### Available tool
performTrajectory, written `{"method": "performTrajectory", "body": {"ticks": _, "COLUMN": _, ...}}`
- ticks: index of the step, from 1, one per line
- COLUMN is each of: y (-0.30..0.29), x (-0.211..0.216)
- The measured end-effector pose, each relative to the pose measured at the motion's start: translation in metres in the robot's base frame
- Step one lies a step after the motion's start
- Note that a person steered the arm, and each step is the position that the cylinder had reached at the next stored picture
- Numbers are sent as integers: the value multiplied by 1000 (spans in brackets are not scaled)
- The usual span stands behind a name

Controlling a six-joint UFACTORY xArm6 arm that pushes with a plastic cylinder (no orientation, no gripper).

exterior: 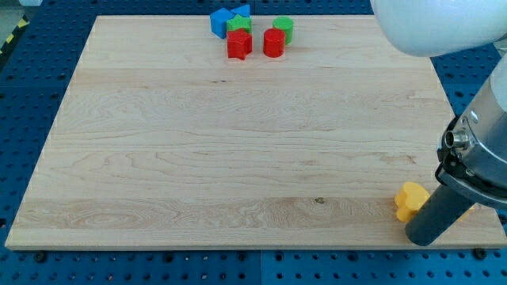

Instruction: Push the yellow heart into the red blocks

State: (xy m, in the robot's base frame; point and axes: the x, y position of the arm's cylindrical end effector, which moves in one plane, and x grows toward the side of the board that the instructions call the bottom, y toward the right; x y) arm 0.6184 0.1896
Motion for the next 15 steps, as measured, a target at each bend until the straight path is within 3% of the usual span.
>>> {"method": "performTrajectory", "body": {"ticks": 1, "y": 0, "x": -9}}
{"method": "performTrajectory", "body": {"ticks": 8, "y": 22, "x": -233}}
{"method": "performTrajectory", "body": {"ticks": 10, "y": 66, "x": -234}}
{"method": "performTrajectory", "body": {"ticks": 11, "y": 73, "x": -256}}
{"method": "performTrajectory", "body": {"ticks": 13, "y": 28, "x": -282}}
{"method": "performTrajectory", "body": {"ticks": 15, "y": -18, "x": -282}}
